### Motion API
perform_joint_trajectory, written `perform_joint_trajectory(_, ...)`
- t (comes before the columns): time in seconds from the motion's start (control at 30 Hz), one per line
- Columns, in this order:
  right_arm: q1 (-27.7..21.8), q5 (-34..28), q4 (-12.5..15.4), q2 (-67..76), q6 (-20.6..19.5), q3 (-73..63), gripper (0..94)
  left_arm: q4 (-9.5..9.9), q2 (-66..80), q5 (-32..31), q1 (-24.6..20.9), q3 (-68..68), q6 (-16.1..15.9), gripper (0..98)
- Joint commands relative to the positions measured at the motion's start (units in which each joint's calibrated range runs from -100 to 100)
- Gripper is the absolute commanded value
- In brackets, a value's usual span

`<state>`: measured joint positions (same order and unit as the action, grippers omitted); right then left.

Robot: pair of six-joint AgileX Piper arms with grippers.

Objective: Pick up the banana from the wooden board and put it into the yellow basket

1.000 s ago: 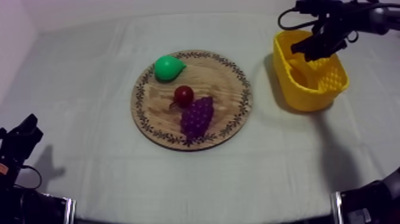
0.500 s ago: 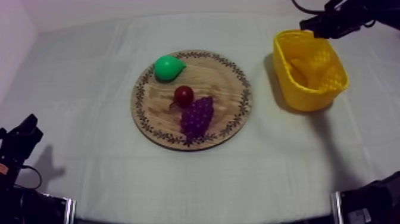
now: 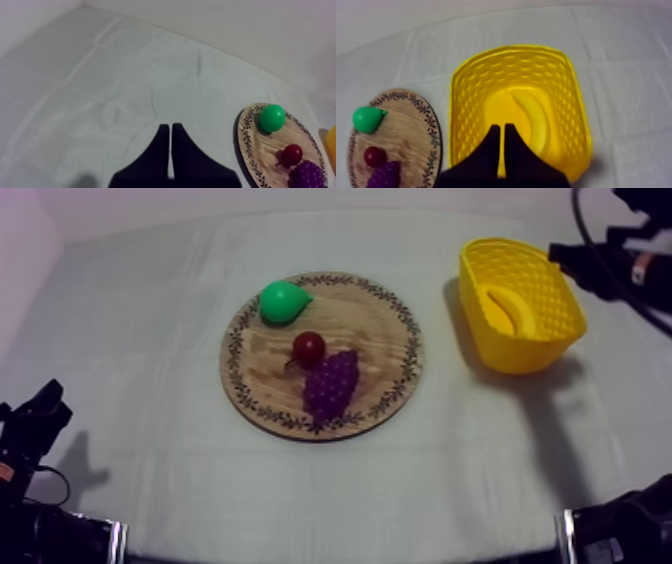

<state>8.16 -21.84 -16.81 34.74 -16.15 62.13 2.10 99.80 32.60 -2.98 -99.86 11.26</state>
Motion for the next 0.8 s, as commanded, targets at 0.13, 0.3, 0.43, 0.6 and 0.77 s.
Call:
perform_joint_trajectory(0.13,-0.6,5.6,17.1,25.2,20.2,21.9,0.5,-0.02,0.0,0.0,0.0,0.0,0.0,0.1)
perform_joint_trajectory(0.3,-1.2,-1.0,22.7,35.8,26.5,26.2,0.5,-0.02,0.0,0.0,0.0,0.0,0.0,0.1)
perform_joint_trajectory(0.43,-2.7,-6.3,26.0,42.7,30.2,28.6,0.5,-0.02,0.0,0.0,0.0,0.0,0.0,0.1)
perform_joint_trajectory(0.6,-3.6,-11.6,25.9,49.9,30.5,31.5,0.5,-0.02,0.0,0.0,0.0,0.0,0.0,0.1)
perform_joint_trajectory(0.77,-5.2,-15.3,26.2,54.5,31.3,33.8,0.5,-0.02,0.0,0.0,0.0,0.0,0.0,0.1)
